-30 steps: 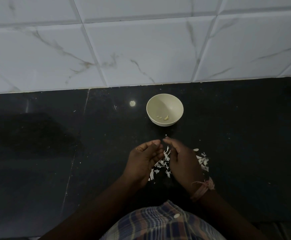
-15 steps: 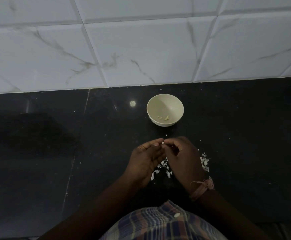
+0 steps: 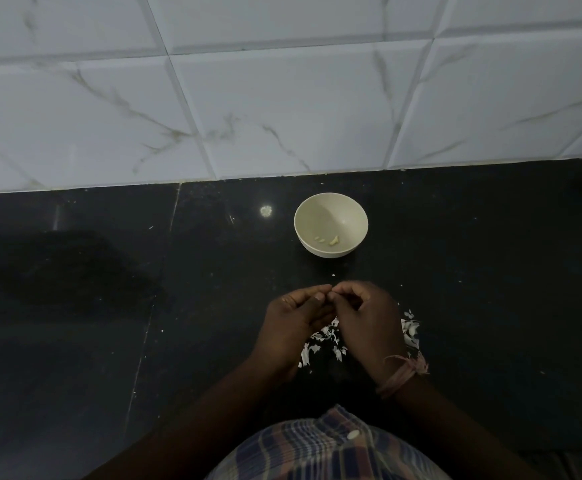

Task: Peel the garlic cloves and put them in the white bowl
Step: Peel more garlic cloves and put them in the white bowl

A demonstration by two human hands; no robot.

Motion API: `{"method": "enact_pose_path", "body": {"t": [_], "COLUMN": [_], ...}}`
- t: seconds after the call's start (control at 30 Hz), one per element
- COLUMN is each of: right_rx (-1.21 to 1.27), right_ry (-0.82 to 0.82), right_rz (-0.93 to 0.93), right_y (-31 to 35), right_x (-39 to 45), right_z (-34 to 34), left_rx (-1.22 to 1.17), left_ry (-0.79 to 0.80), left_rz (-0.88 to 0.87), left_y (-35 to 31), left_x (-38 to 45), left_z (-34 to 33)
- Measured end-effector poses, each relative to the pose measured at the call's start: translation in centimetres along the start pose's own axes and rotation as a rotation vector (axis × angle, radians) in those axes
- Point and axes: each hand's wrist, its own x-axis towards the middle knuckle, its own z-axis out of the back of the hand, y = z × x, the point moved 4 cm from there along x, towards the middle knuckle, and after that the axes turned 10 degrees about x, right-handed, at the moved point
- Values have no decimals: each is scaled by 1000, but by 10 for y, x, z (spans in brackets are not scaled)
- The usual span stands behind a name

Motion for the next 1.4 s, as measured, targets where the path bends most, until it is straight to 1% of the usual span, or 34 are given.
{"method": "enact_pose_path", "body": {"t": [0.07,0.17,0.27,0.33,0.4,0.53,0.57,0.63,0.7,0.77,0.87,0.93,1.0,1.07,1.2,1.23,1.33,1.4], "right_rx": [41,173,247,164,81,131,183,353,582,805,968,1002,891,675,27,-77,-121,-24], "right_ry": [-1,-11,-40,-25,1,-49,-56,-51,-61,-56,56,129,90,65,216,232,188,106], "right_rz": [-33,-148,-237,-228,-187,-83,-93,-194,-363,-525,-645,-665,-634,-571,-297,-241,-148,-171], "right_y": [-2,-3,-3,0,4,16,17,15,10,5,3,4,5,2,11,16,26,18], "right_x": [2,5,10,14,20,33,36,44,52,62,83,97,111,127,140,139,137,136], "right_z": [1,3,2,-2,-4,1,1,-3,-8,-14,-20,-23,-23,-24,-27,-25,-16,-4], "left_rx": [29,57,187,256,268,309,378,624,855,1010,1075,968,766,642,474,446,371,364], "left_ry": [4,32,6,-41,-82,-115,-138,-201,-220,-218,-218,-207,-213,-239,-284,-288,-282,-254], "left_rz": [1,-7,-57,-78,-74,-97,-132,-246,-348,-405,-366,-275,-160,-103,-19,-11,-15,-15], "left_y": [1,1,-5,-12,-18,-37,-44,-60,-72,-81,-90,-93,-89,-85,-72,-69,-62,-57], "left_x": [0,-1,1,3,8,25,30,41,50,58,77,90,99,102,102,101,96,90], "left_z": [0,-3,-7,-8,-9,-11,-11,-11,-15,-17,-14,-9,-3,0,1,-1,-10,-16]}}
